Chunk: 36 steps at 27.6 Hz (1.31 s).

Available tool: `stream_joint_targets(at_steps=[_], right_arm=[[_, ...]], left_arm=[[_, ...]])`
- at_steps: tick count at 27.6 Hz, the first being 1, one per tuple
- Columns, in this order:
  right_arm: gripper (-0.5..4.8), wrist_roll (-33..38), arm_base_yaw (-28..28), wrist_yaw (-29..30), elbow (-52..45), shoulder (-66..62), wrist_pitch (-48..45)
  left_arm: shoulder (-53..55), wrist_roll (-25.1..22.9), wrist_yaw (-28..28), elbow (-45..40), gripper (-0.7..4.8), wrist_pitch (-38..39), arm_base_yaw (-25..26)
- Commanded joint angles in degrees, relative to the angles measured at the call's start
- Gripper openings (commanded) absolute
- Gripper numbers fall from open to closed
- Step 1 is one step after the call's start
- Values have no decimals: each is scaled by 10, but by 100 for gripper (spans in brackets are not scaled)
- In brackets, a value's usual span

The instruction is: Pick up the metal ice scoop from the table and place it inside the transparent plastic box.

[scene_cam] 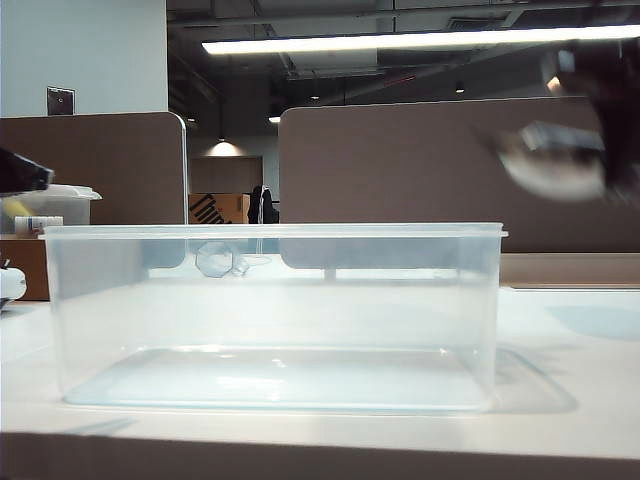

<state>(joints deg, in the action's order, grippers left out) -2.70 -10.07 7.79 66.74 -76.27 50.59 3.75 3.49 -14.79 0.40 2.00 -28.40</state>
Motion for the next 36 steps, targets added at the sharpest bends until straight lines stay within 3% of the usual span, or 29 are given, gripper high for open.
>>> stream_joint_targets(at_steps=[1, 7, 16, 21, 24, 36], right_arm=[[-6, -116, -36, 91, 0, 34, -18], [-6, -162, -151, 6, 21, 30, 1], [-6, -287, -276, -9, 39, -46, -29], [-6, -358, -329, -125, 61, -107, -34], [-6, -397, -343, -141, 63, -132, -37], [-5, -410, -347, -141, 63, -178, -70]], left_arm=[[-14, 0, 6, 0, 21, -8, 26], [-27, 0, 4, 0, 21, -7, 63], [-30, 0, 6, 0, 21, -8, 87], [-30, 0, 5, 0, 21, -8, 87], [-30, 0, 6, 0, 21, -8, 87], [-30, 0, 5, 0, 21, -8, 87]])
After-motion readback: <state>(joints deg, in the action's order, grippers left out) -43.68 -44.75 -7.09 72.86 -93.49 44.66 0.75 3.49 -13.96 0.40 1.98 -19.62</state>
